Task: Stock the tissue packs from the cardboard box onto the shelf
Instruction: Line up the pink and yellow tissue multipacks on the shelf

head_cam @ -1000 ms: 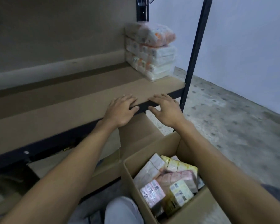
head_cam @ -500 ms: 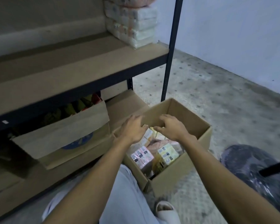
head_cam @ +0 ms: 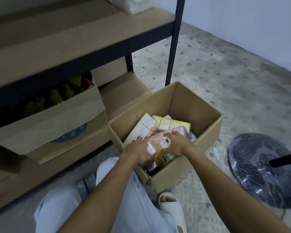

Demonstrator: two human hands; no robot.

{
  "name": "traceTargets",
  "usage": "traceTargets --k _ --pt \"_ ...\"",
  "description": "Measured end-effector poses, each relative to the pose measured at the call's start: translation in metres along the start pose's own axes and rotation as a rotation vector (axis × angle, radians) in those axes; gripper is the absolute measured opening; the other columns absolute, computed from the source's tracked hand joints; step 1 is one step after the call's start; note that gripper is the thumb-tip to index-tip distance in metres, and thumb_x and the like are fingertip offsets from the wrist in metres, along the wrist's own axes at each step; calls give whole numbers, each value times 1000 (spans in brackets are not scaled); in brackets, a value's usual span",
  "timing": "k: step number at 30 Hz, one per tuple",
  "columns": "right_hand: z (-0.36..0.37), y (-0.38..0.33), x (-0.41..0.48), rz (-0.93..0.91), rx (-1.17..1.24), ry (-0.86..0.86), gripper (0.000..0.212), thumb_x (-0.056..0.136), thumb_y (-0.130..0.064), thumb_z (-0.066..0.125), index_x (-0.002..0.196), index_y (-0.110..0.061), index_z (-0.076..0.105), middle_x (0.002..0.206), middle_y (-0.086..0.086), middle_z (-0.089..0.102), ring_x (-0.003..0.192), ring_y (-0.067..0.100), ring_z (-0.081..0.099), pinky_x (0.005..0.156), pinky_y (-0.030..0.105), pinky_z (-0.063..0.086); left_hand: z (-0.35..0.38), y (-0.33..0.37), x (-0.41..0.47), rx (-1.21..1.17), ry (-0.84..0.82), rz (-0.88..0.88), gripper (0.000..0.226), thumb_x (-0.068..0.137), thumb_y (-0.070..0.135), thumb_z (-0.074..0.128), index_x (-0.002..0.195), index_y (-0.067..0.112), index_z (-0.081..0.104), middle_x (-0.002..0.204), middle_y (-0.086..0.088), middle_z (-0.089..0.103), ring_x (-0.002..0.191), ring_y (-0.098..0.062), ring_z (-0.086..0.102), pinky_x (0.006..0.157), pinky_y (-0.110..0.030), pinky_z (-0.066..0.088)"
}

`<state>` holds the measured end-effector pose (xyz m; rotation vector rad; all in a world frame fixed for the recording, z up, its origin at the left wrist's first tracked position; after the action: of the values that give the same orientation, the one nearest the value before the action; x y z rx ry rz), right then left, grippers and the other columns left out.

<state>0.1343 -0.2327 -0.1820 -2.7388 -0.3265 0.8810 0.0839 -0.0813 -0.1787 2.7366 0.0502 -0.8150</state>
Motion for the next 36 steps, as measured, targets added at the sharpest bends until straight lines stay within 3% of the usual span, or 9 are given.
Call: traceTargets --k 5,8,14,17,23,26,30,36 --pt "4 0 3 19 -127 17 88 68 -67 69 142 -32 37 148 6 37 132 29 41 109 46 34 -2 -2 4 4 69 -41 84 79 54 64 144 22 22 135 -11 46 123 -33 48 95 -43 44" --pt "-2 0 3 17 -79 51 75 69 -60 73 134 -31 49 137 6 46 122 26 49 99 38 44 -10 -4 3 -54 93 -54 80 72 48 73 136 22 33 126 -8 53 115 -31 53 87 -39 46" --pt "-15 2 -4 35 41 124 69 67 -55 77 127 -30 56 130 5 51 118 25 50 93 35 43 -33 -11 -1 -164 126 -34 83 56 44 85 126 24 45 113 -3 62 101 -27 60 86 -41 53" --pt "-28 3 -9 44 96 156 70 64 -57 76 126 -31 57 130 2 54 121 23 49 95 36 43 -50 -15 -5 -168 171 -23 88 52 38 88 129 28 46 111 0 64 97 -23 61 83 -37 53" --pt "-78 -1 -24 58 126 231 67 62 -67 71 120 -37 59 123 -3 61 113 24 56 84 35 45 -94 -21 -22 -276 240 39 82 48 32 90 122 26 55 96 6 65 83 -15 61 68 -26 46" --pt "-109 -8 -36 42 147 300 65 60 -71 68 115 -36 62 111 -5 67 102 21 62 77 34 47 -119 -21 -36 -303 256 61 77 49 32 90 119 27 57 91 7 66 81 -13 64 74 -32 55" --pt "-155 -22 -58 -1 171 420 75 59 -74 66 121 -30 61 120 -2 66 107 23 62 85 38 51 -155 -16 -61 -345 287 108 79 53 31 91 123 26 55 91 6 68 77 -10 66 69 -29 55" --pt "-223 -38 -100 -34 225 604 73 61 -73 64 121 -30 61 123 3 63 109 27 58 84 40 50 -216 3 -110 -346 416 205 78 51 30 90 121 29 55 98 6 65 83 -10 66 76 -36 58"
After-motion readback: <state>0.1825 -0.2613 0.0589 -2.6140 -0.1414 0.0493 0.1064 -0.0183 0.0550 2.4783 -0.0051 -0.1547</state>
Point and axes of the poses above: each hand's wrist, its own x-axis towards the middle knuckle, its own z-axis out of the palm, y = z × x, the point moved 8 cm from there along x, towards the middle knuckle
